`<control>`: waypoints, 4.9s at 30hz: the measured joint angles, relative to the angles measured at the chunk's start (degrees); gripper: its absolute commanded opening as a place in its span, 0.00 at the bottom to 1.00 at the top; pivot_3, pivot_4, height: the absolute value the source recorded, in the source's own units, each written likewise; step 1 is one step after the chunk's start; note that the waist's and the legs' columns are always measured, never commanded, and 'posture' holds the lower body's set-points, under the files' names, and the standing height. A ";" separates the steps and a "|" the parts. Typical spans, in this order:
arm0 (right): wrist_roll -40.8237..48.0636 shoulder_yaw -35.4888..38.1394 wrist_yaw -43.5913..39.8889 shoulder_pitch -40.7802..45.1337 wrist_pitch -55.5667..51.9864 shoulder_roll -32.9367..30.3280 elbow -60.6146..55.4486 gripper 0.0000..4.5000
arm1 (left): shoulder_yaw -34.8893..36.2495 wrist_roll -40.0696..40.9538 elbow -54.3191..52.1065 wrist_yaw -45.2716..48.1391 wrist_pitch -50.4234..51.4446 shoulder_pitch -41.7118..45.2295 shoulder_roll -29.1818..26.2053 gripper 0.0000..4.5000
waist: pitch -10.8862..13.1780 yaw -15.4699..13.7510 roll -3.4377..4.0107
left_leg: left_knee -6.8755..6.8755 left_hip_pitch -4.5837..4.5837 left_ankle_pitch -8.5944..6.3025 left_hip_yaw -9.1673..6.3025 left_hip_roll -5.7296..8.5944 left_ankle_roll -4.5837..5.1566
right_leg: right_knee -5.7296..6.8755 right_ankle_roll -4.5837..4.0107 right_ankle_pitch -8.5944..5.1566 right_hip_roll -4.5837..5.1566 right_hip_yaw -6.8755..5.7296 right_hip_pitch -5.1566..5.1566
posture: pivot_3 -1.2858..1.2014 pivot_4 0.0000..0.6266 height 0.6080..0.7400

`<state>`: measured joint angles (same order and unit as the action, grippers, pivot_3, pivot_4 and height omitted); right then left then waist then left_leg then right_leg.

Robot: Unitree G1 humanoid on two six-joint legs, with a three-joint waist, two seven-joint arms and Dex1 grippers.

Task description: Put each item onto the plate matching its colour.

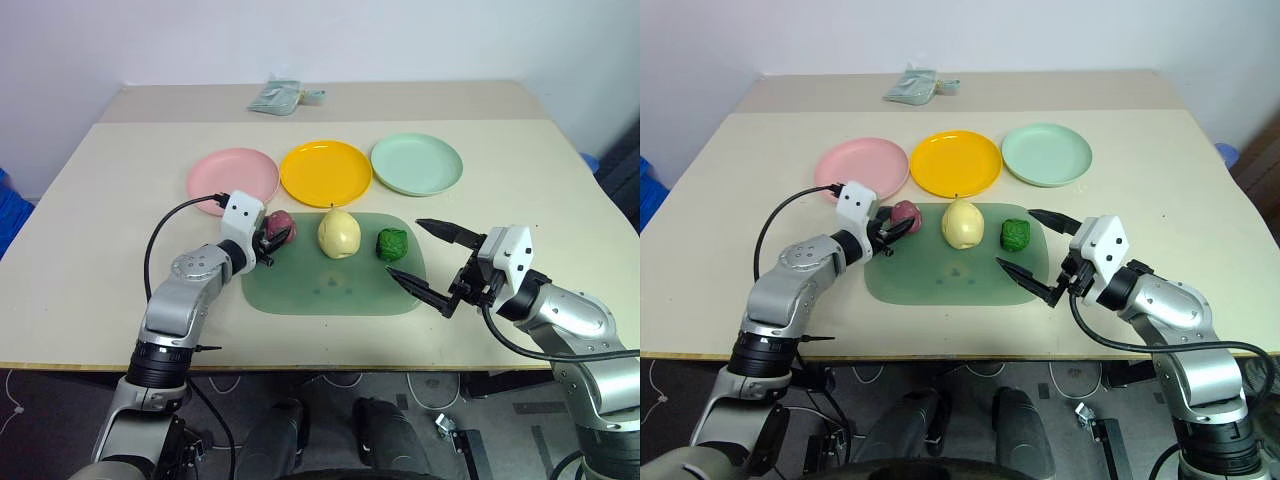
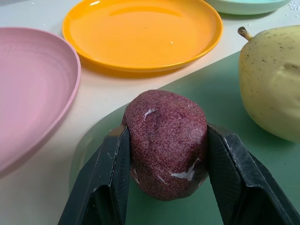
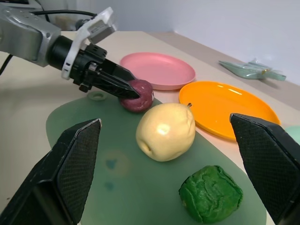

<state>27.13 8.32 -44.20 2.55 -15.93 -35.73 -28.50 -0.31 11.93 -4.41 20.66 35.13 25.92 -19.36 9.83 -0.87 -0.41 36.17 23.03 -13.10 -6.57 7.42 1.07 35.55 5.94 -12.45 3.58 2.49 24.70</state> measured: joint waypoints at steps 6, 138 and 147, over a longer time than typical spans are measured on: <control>-0.14 -0.98 1.01 3.38 -0.03 0.30 1.21 1.00 | 4.37 -6.06 11.49 -12.43 -4.94 10.33 0.61 0.39 | -0.01 -0.57 -0.02 | 0.05 -0.01 0.00 0.01 0.03 0.00 | -0.01 0.03 0.02 0.00 -0.02 -0.04 | 0.52 0.24 1.00; -10.74 -9.07 18.04 8.46 -11.55 9.97 16.16 0.95 | 2.43 19.83 -12.24 45.19 -5.59 -2.67 -22.46 1.00 | -0.02 0.31 -0.06 | 0.02 0.06 0.02 0.16 0.05 0.01 | 0.30 0.05 0.08 -0.01 0.19 0.25 | 0.52 0.24 1.00; -12.81 -9.16 17.43 11.01 -8.07 11.43 22.56 0.36 | 2.42 19.78 -12.14 42.25 -6.07 -2.98 -22.48 1.00 | -0.02 0.28 -0.06 | 0.04 0.06 0.02 0.17 0.06 0.01 | 0.31 0.05 0.08 -0.01 0.19 0.25 | 0.52 0.24 1.00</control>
<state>14.31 -0.83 -26.76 13.56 -24.00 -24.31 -5.94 2.10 31.71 -16.55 62.91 29.06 22.94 -41.83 9.82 -0.58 -0.47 36.20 23.10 -13.08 -6.40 7.48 1.08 35.86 5.99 -12.37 3.57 2.69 24.95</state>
